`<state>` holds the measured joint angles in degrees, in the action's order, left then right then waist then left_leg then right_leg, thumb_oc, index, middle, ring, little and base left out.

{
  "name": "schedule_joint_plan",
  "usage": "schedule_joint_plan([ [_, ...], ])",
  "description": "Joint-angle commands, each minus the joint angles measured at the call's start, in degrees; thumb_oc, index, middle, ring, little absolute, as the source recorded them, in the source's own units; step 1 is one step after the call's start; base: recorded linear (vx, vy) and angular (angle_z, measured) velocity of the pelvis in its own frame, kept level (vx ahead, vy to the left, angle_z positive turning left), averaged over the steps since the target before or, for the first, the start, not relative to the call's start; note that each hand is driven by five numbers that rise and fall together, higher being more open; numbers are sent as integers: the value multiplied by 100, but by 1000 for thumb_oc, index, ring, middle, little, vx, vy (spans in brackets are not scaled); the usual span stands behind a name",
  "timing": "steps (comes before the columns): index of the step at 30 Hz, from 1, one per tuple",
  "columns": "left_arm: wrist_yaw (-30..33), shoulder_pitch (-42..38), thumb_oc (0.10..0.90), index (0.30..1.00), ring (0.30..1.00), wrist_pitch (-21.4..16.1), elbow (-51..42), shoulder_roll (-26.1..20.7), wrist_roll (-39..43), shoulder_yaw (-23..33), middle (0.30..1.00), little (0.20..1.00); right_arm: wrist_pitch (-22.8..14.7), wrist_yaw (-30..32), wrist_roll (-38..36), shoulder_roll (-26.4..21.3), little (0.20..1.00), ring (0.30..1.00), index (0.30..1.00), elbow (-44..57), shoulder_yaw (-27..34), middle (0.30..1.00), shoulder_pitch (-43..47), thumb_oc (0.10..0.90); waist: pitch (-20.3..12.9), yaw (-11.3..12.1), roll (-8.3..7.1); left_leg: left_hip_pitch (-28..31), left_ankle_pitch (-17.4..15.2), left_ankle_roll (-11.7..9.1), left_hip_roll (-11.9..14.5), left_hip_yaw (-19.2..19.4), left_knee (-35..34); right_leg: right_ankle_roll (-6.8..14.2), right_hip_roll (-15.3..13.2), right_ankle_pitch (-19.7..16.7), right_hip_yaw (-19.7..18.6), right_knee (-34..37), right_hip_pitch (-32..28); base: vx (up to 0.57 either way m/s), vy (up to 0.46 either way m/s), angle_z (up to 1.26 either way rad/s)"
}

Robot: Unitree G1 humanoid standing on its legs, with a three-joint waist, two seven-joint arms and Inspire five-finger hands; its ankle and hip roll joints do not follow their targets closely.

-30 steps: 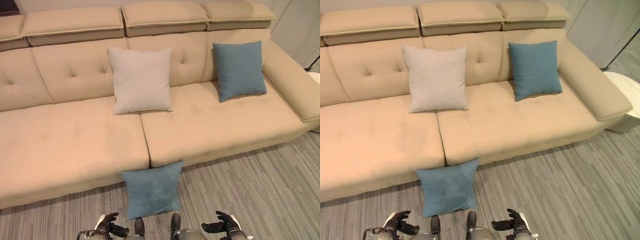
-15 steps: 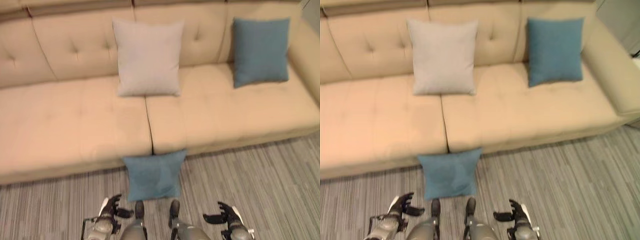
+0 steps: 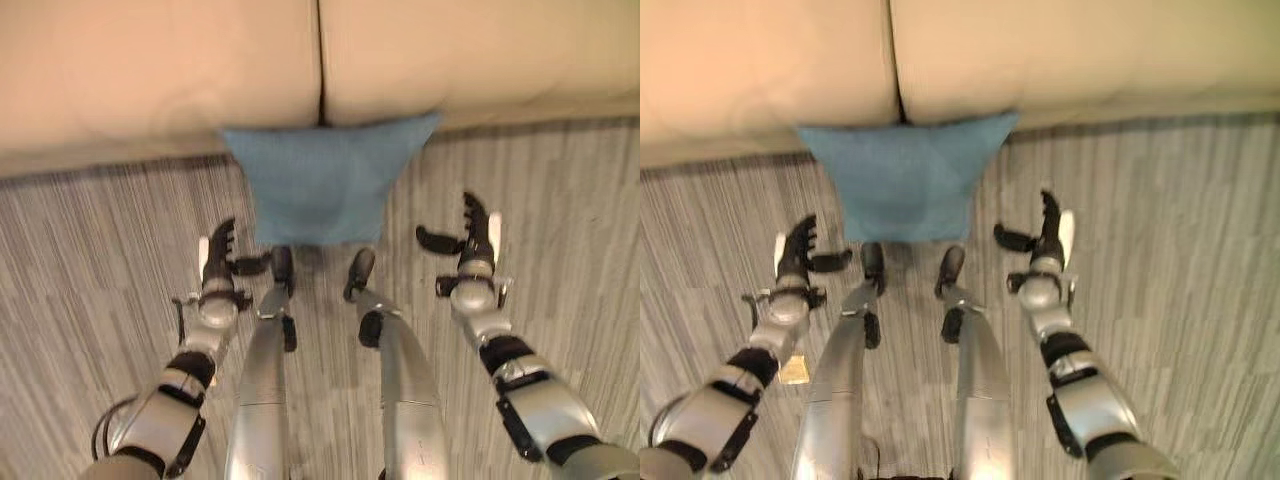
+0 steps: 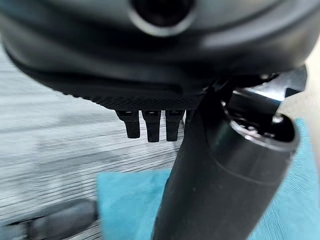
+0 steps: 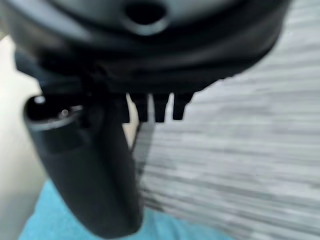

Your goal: Pick up all the scattered cushions and arrange them neatly on the sofa.

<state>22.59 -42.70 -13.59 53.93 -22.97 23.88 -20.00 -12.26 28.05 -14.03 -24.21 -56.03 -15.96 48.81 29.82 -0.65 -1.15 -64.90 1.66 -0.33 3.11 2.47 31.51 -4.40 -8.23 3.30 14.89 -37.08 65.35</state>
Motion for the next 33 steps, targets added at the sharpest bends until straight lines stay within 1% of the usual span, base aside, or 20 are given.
schedule_joint_plan([
  [1,211,402,800,900,900,-398,-92,-174,158,185,900,900,-345,380,-216,-300,900,900,900,64,-106,900,-674,800,-814,-1,157,-217,-588,79,-55,84,83,470,1,1207,-166,-359,-167,42,-14,-1],
  [2,230,41,800,900,900,-406,-73,-327,210,103,900,900,-337,420,-277,-390,900,900,900,-33,-199,900,-306,800,-817,0,172,-564,-661,126,-100,79,249,490,-25,1257,-218,-553,212,0,0,0],
  [4,209,-27,800,900,900,-405,-95,-356,252,124,900,900,-343,432,-302,-424,900,900,900,-55,-202,900,-220,800,-860,-6,179,-730,-686,139,-122,77,324,482,-32,1278,-254,-598,372,54,-5,3],
  [5,204,-295,800,900,900,-471,-146,-478,401,61,900,900,-356,487,-377,-484,900,900,900,-97,-228,900,14,800,-848,-22,187,-963,-728,149,-168,53,425,479,-41,1352,-305,-726,638,61,-13,5],
  [6,200,-310,800,900,900,-472,-138,-482,407,60,900,900,-357,485,-380,-486,900,900,900,-105,-228,900,30,800,-855,-23,185,-989,-734,149,-168,54,440,477,-44,1359,-308,-742,665,59,-16,5],
  [8,143,-592,800,900,900,-547,-271,-627,596,0,900,900,-402,530,-522,-574,900,900,900,-72,-247,900,266,800,-835,-54,202,-1317,-775,162,-198,86,610,458,-71,1429,-356,-970,1037,76,18,7],
  [9,142,-600,800,900,900,-546,-268,-630,598,-2,900,900,-403,529,-524,-574,900,900,900,-76,-246,900,275,800,-855,-54,195,-1354,-782,163,-200,92,628,457,-75,1438,-365,-994,1079,79,14,4],
  [14,-93,-977,800,900,900,-569,-348,-825,866,-145,900,900,-447,444,-670,-770,900,900,900,-17,-371,900,571,800,-902,-82,178,-1805,-876,186,-232,114,877,474,-79,1485,-460,-1240,1561,70,4,-2],
  [15,-182,-1153,800,900,900,-571,-312,-888,974,-218,900,900,-476,368,-767,-858,900,900,900,-20,-401,900,691,800,-902,-104,173,-1990,-912,197,-242,144,1014,494,-92,1480,-483,-1304,1718,63,20,0],
  [17,-192,-1165,800,900,900,-574,-301,-890,983,-221,900,900,-479,361,-773,-862,900,900,900,-28,-401,900,700,800,-919,-100,170,-2023,-919,198,-239,148,1031,494,-92,1484,-489,-1320,1753,24,7,1],
  [19,-397,-1447,800,900,900,-600,-383,-982,1205,-351,900,900,-538,182,-967,-1014,900,900,900,-32,-514,900,881,800,-913,-113,165,-2231,-947,201,-243,153,1170,515,-86,1471,-544,-1412,1960,52,-4,-4],
  [20,-401,-1453,800,900,900,-601,-378,-982,1208,-352,900,900,-540,178,-970,-1015,900,900,900,-37,-515,900,886,800,-920,-112,164,-2245,-950,202,-241,155,1177,515,-86,1473,-546,-1419,1975,68,-9,-5],
  [21,-593,-1614,800,900,900,-618,-528,-1067,1334,-517,900,900,-548,6,-1071,-1156,900,900,900,11,-656,900,1026,800,-912,-131,159,-2362,-968,205,-237,177,1255,528,-95,1467,-564,-1460,2080,46,16,-5],
  [23,-740,-1676,800,900,900,-634,-719,-1099,1394,-620,900,900,-564,-107,-1116,-1271,900,900,900,30,-737,900,1109,800,-920,-130,175,-2454,-968,202,-230,202,1295,543,-104,1454,-592,-1477,2168,56,24,-3],
  [24,-920,-1770,800,900,900,-649,-975,-1130,1436,-826,900,900,-564,-255,-1163,-1452,900,900,900,35,-894,900,1221,800,-912,-125,195,-2499,-976,200,-243,221,1322,556,-114,1440,-623,-1500,2217,40,14,-2],
  [25,-920,-1773,800,900,900,-646,-979,-1129,1436,-825,900,900,-565,-262,-1170,-1458,900,900,900,29,-895,900,1228,800,-908,-123,195,-2499,-976,201,-244,223,1323,557,-116,1441,-625,-1503,2218,0,0,0],
  [27,-1008,-1803,800,900,900,-650,-1182,-1155,1408,-952,900,900,-548,-371,-1149,-1570,900,900,900,35,-984,900,1256,800,-910,-116,213,-2500,-967,209,-267,234,1293,561,-128,1427,-633,-1490,2225,0,0,0],
  [28,-1086,-1890,800,900,900,-647,-1290,-1167,1403,-1116,900,900,-515,-465,-1102,-1688,900,900,900,-2,-1190,900,1415,800,-912,-88,213,-2502,-951,217,-285,242,1245,583,-123,1396,-648,-1465,2240,0,0,0],
  [31,-1160,-1932,800,900,900,-664,-1588,-1135,1403,-1296,900,900,-437,-589,-940,-1812,900,900,900,-47,-1565,900,1661,800,-930,-11,228,-2503,-911,233,-298,253,1170,621,-126,1355,-655,-1404,2261,0,0,0],
  [33,-1176,-1927,800,900,900,-651,-1616,-1120,1389,-1328,900,900,-409,-601,-883,-1799,900,900,900,-43,-1645,900,1704,800,-940,8,231,-2503,-897,232,-296,257,1155,630,-126,1348,-651,-1393,2260,0,0,0],
])
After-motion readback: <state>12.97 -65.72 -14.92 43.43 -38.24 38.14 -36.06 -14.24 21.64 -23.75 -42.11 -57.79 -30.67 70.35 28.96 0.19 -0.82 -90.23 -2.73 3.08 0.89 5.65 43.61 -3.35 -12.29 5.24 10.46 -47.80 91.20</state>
